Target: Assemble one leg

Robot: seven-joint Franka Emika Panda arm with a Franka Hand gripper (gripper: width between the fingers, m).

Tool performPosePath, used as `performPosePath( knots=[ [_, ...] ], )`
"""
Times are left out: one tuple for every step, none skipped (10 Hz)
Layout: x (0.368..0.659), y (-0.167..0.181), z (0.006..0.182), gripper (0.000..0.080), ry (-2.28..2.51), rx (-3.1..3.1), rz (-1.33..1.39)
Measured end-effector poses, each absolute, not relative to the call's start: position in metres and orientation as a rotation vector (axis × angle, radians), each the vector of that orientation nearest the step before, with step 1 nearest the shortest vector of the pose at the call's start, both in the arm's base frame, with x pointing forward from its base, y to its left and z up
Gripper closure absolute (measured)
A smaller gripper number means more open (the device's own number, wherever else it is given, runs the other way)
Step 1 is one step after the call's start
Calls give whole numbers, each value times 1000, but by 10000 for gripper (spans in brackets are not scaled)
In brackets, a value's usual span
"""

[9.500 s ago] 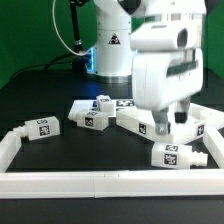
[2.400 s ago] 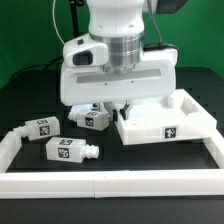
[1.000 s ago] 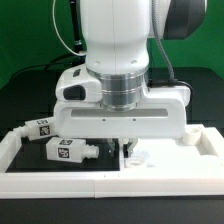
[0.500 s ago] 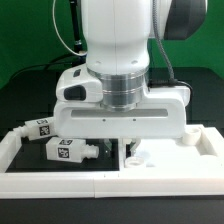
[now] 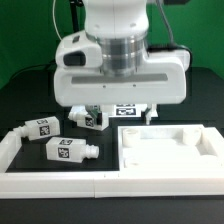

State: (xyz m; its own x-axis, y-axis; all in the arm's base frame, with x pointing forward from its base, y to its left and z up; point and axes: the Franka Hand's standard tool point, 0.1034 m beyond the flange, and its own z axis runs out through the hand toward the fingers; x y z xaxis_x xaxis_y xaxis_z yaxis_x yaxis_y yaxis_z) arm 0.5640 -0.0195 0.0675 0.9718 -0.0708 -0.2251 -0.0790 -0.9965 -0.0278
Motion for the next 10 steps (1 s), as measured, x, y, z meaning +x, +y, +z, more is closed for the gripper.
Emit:
performPosePath(
  knots=[
    [560,-18,74,152,115,-3083,347],
    [560,-18,72,152,113,-3084,346],
    [560,-18,71,152,113,-3083,349],
    [560,-18,71,150,113,-3083,350],
    [560,-18,71,150,113,-3083,351],
    [558,-17,69,150,108,-3084,357],
    [549,-14,64,150,97,-3083,384],
    [535,-13,58,150,59,-3076,426],
    [519,-13,55,150,30,-3065,477],
    [510,-8,56,150,24,-3069,494]
  ],
)
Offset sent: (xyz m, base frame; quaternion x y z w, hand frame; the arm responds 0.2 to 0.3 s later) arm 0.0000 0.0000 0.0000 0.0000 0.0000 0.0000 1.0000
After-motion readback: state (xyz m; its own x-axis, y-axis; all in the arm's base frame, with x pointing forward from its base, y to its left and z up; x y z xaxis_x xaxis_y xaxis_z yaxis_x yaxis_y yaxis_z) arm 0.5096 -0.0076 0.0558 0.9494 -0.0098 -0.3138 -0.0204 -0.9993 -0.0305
